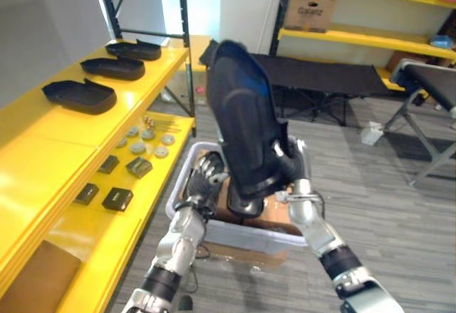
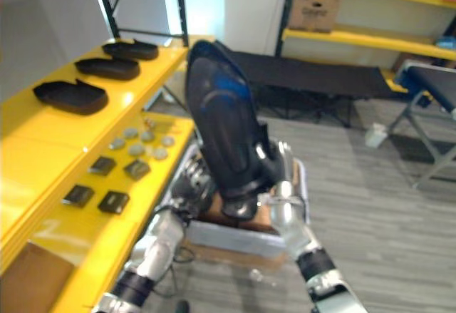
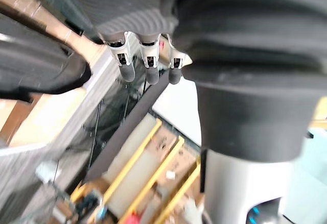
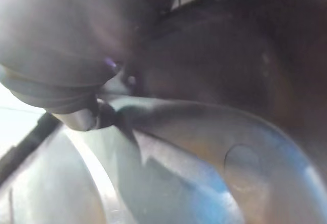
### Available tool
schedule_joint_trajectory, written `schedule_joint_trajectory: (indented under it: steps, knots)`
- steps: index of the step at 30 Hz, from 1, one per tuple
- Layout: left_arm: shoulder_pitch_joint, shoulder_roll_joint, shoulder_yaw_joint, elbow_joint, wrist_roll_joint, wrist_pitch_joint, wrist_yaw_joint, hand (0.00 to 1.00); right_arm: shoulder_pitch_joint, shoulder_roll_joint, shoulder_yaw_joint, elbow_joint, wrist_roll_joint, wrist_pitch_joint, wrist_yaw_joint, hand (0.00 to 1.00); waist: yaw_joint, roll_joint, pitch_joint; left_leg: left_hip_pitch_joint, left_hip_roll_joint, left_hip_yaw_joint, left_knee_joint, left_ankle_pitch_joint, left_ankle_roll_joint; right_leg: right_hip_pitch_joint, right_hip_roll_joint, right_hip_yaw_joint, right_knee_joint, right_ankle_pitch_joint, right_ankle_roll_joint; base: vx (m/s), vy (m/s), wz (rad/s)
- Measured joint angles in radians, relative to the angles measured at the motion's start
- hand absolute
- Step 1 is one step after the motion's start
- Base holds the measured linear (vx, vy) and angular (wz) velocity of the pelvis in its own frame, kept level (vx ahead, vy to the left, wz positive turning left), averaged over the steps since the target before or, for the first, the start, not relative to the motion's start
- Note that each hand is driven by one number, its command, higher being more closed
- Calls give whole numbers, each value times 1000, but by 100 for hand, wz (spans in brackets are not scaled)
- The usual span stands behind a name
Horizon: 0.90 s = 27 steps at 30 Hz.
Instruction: Walk over and take plastic housings, then place them on the shelf
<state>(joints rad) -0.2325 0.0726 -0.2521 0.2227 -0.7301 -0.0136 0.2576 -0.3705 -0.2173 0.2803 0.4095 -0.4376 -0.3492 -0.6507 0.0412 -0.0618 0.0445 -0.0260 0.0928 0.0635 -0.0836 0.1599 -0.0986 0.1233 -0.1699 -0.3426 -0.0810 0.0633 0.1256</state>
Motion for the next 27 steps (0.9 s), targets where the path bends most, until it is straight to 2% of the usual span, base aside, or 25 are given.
schedule_joint_trajectory:
  steps: [9, 11, 12, 17, 21, 25, 27]
  knots:
    - [-4, -4, 66, 0, -16, 6, 10, 0, -12, 0, 0, -32, -1, 6, 0, 100, 0, 3, 0, 3, 0, -1, 0, -1, -1, 3, 0, 0, 2, 0, 0, 0, 0, 0]
    - [-4, -5, 88, 0, -15, -9, 51, 0, -12, 1, 0, -32, -6, 14, 0, 100, 0, 4, 1, 3, -1, -2, 0, -1, -1, 3, 0, -1, 2, 0, 0, 0, 0, 0]
    - [-4, -7, 97, 0, -15, -32, 91, 0, -12, 1, 0, -32, -8, 19, 0, 100, 0, 5, 1, 3, -1, -2, 0, -1, -1, 5, 0, -2, 2, 0, 0, 0, 0, 0]
    - [-4, -25, 178, -1, 5, -125, 197, 0, -12, 1, -6, -32, -8, 32, -5, 100, 1, 12, 4, 7, -2, -10, -4, -1, -2, 13, 0, -10, 2, -2, -2, 0, 0, 5]
    - [-3, -44, 242, -3, 79, -148, 275, 0, -12, 4, -16, -32, -9, 35, -17, 100, 3, 16, 5, 7, -2, -12, -4, -2, -3, 14, 0, -11, 2, -2, -2, 0, 0, 1]
    - [-3, -43, 285, -3, 108, -159, 291, 0, -12, 6, -32, -32, -9, 42, -27, 100, 3, 17, 6, 6, -2, -12, -4, -3, -3, 14, 0, -11, 2, -2, -2, 0, 0, 0]
    - [-3, -42, 302, -2, 116, -159, 273, 0, -12, 6, -45, -32, -8, 42, -27, 100, 3, 17, 6, 6, -2, -12, -4, -3, -3, 14, 0, -11, 2, -2, -2, 0, 0, 0]
